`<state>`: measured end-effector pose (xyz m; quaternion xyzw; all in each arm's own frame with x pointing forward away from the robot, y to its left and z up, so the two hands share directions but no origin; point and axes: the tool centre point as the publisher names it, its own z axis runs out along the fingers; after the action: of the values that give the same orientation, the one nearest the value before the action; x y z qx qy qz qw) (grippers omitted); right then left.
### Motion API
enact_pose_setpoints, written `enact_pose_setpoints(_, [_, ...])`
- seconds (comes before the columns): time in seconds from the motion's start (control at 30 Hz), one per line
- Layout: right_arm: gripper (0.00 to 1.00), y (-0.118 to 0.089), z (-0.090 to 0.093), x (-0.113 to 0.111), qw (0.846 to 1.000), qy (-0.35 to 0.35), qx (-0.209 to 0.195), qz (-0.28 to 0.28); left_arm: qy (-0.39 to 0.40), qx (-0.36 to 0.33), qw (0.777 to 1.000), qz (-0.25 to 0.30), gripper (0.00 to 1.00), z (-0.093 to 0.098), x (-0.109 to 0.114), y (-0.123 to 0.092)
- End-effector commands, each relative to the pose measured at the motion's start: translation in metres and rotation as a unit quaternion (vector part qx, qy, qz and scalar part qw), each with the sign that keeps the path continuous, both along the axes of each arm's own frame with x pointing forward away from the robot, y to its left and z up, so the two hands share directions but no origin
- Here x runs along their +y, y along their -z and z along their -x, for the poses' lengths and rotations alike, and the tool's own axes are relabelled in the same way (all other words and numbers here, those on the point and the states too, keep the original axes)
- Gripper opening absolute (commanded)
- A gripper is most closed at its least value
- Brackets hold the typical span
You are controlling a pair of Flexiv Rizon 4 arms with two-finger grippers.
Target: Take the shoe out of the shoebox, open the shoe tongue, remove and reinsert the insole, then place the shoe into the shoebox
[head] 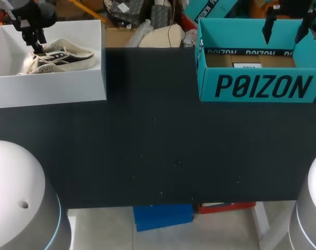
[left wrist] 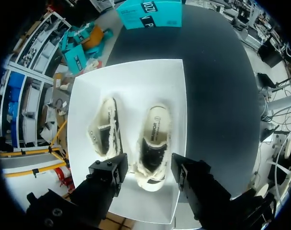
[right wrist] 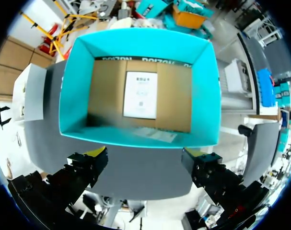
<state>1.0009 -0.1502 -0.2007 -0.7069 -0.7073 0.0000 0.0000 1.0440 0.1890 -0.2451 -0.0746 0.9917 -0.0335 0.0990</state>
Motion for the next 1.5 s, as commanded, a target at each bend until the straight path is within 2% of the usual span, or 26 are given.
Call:
enact_pose_setpoints(0.03, [1.00,0.000,0.000,0.000,1.000,0.000,0.000,0.000,-0.006,0.027,1.000,-0.001,0.56,-0.023,0.001,0.017])
enact_pose_setpoints(0.3, [1.00,0.000,0.000,0.000,1.000,0.000,0.000,0.000,-0.022,0.050,0.998,-0.010,0.58,-0.040,0.009,0.055])
enact_pose_setpoints(0.6, [1.00,0.000,0.000,0.000,1.000,0.000,0.000,0.000,-0.024,0.067,0.997,-0.012,0.60,-0.045,0.014,0.109])
enact_pose_setpoints(0.73, [1.00,0.000,0.000,0.000,1.000,0.000,0.000,0.000,-0.016,0.068,0.998,-0.007,0.64,-0.049,0.016,0.133])
enact_pose_setpoints(0.8, [1.00,0.000,0.000,0.000,1.000,0.000,0.000,0.000,0.000,0.060,0.998,-0.011,0.76,-0.053,0.016,0.143])
enact_pose_setpoints(0.83, [1.00,0.000,0.000,0.000,1.000,0.000,0.000,0.000,0.002,0.061,0.998,-0.011,0.76,-0.055,0.016,0.146])
enact_pose_setpoints(0.87, [1.00,0.000,0.000,0.000,1.000,0.000,0.000,0.000,0.004,0.065,0.998,-0.005,0.72,-0.058,0.016,0.151])
enact_pose_setpoints(0.9, [1.00,0.000,0.000,0.000,1.000,0.000,0.000,0.000,0.010,0.060,0.998,-0.012,0.58,-0.061,0.017,0.155])
enact_pose_setpoints(0.93, [1.00,0.000,0.000,0.000,1.000,0.000,0.000,0.000,0.017,0.057,0.998,-0.015,0.53,-0.063,0.016,0.157])
enact_pose_setpoints(0.97, [1.00,0.000,0.000,0.000,1.000,0.000,0.000,0.000,0.018,0.059,0.998,-0.010,0.52,-0.066,0.016,0.159])
enact_pose_setpoints(1.07, [1.00,0.000,0.000,0.000,1.000,0.000,0.000,0.000,0.030,0.059,0.998,-0.010,0.42,-0.070,0.012,0.165])
enact_pose_setpoints(1.13, [1.00,0.000,0.000,0.000,1.000,0.000,0.000,0.000,0.034,0.057,0.998,-0.015,0.39,-0.072,0.010,0.167])
enact_pose_setpoints(1.23, [1.00,0.000,0.000,0.000,1.000,0.000,0.000,0.000,0.036,0.060,0.997,-0.012,0.40,-0.073,0.007,0.172])
enact_pose_setpoints(1.33, [1.00,0.000,0.000,0.000,1.000,0.000,0.000,0.000,0.044,0.064,0.997,-0.011,0.36,-0.072,0.005,0.175])
enact_pose_setpoints(1.47, [1.00,0.000,0.000,0.000,1.000,0.000,0.000,0.000,0.052,0.063,0.997,-0.011,0.18,-0.071,0.003,0.173])
enact_pose_setpoints(1.5, [1.00,0.000,0.000,0.000,1.000,0.000,0.000,0.000,0.053,0.063,0.997,-0.011,0.04,-0.070,0.003,0.172])
